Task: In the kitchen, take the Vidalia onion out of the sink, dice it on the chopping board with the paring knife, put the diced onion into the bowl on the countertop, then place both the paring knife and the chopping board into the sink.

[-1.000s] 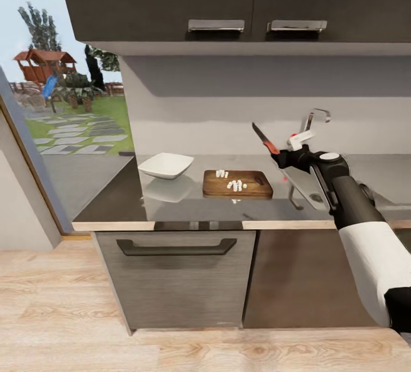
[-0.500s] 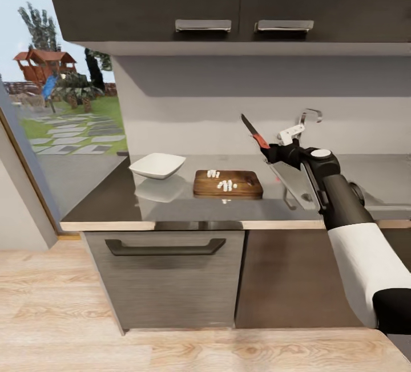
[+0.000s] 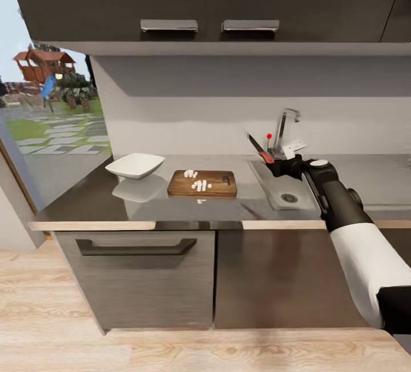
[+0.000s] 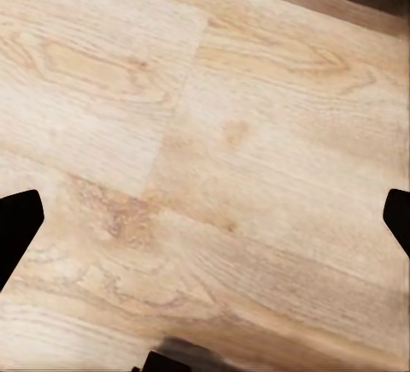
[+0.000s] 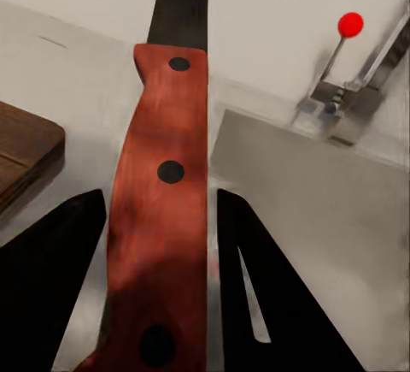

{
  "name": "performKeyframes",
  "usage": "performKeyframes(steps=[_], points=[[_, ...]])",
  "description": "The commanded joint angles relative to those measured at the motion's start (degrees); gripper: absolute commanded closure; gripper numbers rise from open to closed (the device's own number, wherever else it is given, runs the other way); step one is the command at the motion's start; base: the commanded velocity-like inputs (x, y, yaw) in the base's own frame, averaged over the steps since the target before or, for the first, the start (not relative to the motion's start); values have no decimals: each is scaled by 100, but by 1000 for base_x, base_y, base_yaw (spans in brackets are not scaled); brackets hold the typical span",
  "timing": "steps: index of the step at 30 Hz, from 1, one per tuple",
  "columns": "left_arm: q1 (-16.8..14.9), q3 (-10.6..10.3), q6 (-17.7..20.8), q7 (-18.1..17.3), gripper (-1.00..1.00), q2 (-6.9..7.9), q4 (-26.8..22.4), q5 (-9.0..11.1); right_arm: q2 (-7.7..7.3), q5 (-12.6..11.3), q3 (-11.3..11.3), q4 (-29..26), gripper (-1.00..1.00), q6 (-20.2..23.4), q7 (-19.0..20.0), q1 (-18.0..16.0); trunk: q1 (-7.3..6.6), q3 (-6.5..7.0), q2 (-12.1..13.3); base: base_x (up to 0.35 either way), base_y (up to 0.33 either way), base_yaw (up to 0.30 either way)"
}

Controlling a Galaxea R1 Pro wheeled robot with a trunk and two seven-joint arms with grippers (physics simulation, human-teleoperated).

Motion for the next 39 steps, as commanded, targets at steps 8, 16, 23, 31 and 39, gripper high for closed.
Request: performKeyframes(steps=[8, 16, 23, 31, 39], points=[[-11, 3, -40, 12, -100, 0, 25, 5, -14, 131, 8, 544, 100, -24, -145, -3, 0, -5, -3, 56, -308, 0], [-11, 3, -40, 12, -100, 0, 25, 9, -6, 275, 16, 931, 100, -47, -212, -3, 0, -5, -3, 99, -266, 0], [-11, 3, -40, 12, -100, 0, 25, 12, 29, 280, 28, 1344, 100, -176, -220, -3, 0, -5, -3, 49, -107, 0], [-11, 3, -40, 12, -100, 0, 25, 10, 87, 265, 51, 1651, 100, -258, -541, -3, 0, -5, -3, 1, -2, 0], [-11, 3, -40, 12, -100, 0, 25, 13, 271, 271, 59, 2040, 100, -449, -742, -3, 0, -5, -3, 0, 0, 0]])
